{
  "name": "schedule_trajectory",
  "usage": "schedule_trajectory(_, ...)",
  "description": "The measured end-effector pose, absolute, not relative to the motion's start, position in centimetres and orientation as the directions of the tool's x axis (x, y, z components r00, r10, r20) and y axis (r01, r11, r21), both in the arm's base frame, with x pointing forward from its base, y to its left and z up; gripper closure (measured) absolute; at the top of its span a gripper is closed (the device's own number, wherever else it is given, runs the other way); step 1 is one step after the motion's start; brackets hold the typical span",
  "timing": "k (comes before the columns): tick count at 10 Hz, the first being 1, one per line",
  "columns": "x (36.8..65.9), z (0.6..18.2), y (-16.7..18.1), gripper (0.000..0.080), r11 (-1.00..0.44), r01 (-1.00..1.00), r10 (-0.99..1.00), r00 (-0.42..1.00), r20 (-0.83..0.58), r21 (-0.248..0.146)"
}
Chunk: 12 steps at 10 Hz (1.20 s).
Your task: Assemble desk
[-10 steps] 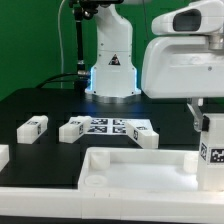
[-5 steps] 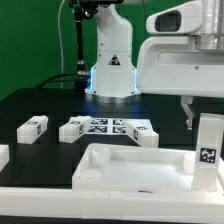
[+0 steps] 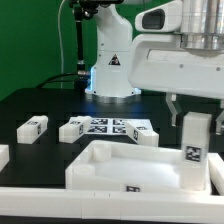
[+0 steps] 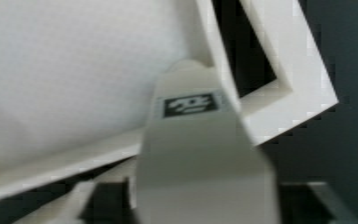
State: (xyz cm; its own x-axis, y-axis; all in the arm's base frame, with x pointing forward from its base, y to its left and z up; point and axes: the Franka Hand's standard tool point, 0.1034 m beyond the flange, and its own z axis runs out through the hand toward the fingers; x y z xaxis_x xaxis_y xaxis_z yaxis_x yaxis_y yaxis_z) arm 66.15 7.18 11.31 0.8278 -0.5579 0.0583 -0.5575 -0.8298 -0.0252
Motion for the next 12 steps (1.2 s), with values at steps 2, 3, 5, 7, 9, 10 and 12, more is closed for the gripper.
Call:
schedule_trajectory(2,66.1,11.3,7.2,0.0185,-0.832,-0.555,-0.555,0.830,0.058,-0.025)
schedule_trajectory(3,66.0,11.3,7.3,0.0185,-0.836,-0.548,-0.548,0.834,0.059,-0.021)
schedule_trajectory(5,64.2,12.2,8.5,0.0152,-0.893,-0.450,-0.450,0.893,0.009,0.019)
schedule_trajectory(7,63.9,14.0,8.9,0.0151,-0.954,-0.300,-0.300,0.954,0.012,0.011)
schedule_trajectory(9,63.2,14.8,9.7,0.0151,-0.985,-0.171,-0.171,0.985,-0.003,0.026)
schedule_trajectory(10,63.2,14.7,9.8,0.0151,-0.984,-0.174,-0.174,0.985,-0.004,0.022)
schedule_trajectory(12,63.1,14.6,9.8,0.0151,-0.984,-0.175,-0.175,0.985,-0.005,0.022)
